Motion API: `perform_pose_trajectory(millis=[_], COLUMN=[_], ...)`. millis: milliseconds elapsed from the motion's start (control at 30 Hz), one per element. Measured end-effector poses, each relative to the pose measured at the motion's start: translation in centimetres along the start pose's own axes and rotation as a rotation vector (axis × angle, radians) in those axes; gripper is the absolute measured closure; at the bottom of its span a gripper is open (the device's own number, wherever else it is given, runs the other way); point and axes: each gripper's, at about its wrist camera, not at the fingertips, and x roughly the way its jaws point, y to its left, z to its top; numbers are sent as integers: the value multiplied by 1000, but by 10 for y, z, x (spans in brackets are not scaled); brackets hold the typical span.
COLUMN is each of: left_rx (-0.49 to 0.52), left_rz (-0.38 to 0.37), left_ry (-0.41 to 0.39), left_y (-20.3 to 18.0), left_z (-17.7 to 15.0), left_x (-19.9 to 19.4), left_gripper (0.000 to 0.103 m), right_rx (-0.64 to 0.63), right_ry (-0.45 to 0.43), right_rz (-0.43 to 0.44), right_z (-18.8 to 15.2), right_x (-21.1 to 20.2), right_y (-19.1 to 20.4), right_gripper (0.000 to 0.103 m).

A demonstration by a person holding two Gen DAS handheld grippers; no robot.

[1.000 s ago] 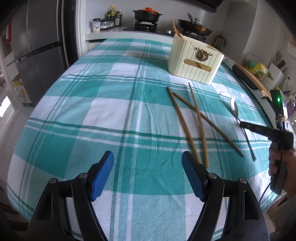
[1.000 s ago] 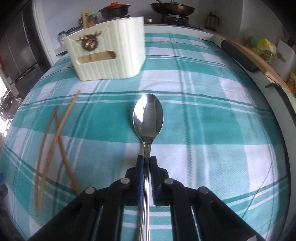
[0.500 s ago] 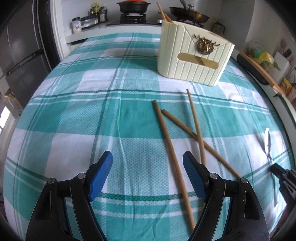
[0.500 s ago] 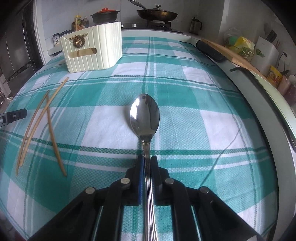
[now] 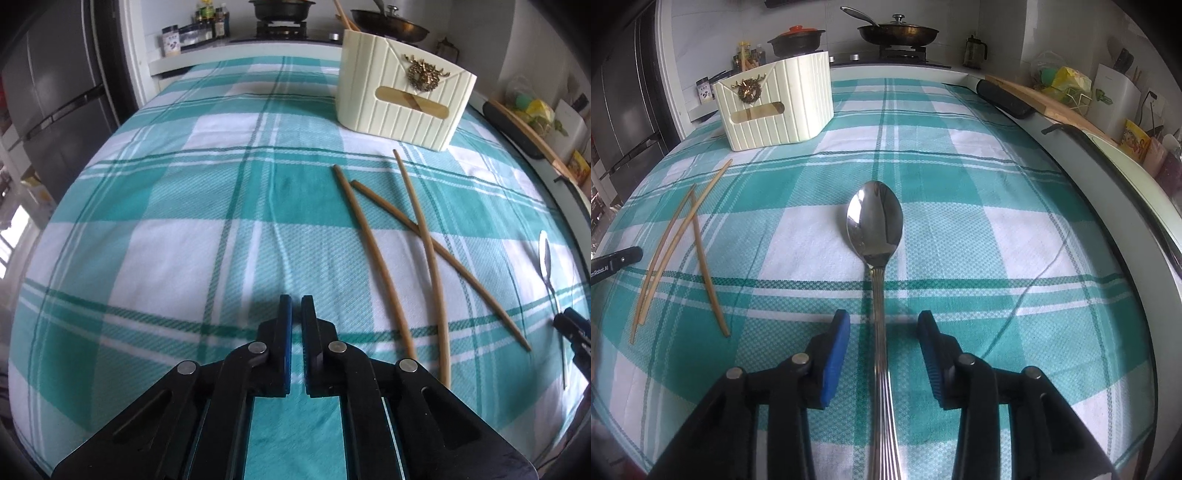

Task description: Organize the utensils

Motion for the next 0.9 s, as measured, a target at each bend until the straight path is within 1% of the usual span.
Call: perform_pose_trajectory(millis=[100,133,167,200,233,267,300,333,433,500,633,767,900], left_rx=[-6,-4,-2,2,4,0,-8,-18,-30,-24,-27,-69,-105], left_rz=[-1,0,-2,-9,-23,-38,-52,-63,-87,-106,-121,-135,-151], left_ry=[14,15,14,15,21,25,24,18,27,38,27,3,-14], left_y=[17,21,25,27,31,34,38,42,52,57,74,96,114], left_z=[-15,-18,-21,-22,-23,-23,-23,-23,-19,-16,-15,-17,-18], left_x=[-12,-16,-19,-21,-23,-24,-26,-27,-27,-27,-37,-50,-52], left_gripper=[99,98,98,92,86,68,53,49,48,48,42,42,41], right_rx=[11,15,20,28,36,42,48,55,72,77,73,66,64], right_ry=[8,12,14,12,9,7,7,7,5,3,-1,-10,-11], right_rz=[1,7,15,23,33,40,46,53,69,76,77,80,94], right_z=[-6,-7,-8,-9,-8,-8,-6,-5,-1,1,3,5,8], right_x=[-4,-5,-6,-7,-9,-10,-12,-13,-16,-18,-23,-25,-22], right_y=[-9,-12,-14,-15,-17,-18,-19,-19,-21,-22,-21,-19,-15], right_gripper=[64,63,59,56,56,56,55,55,53,49,48,48,48])
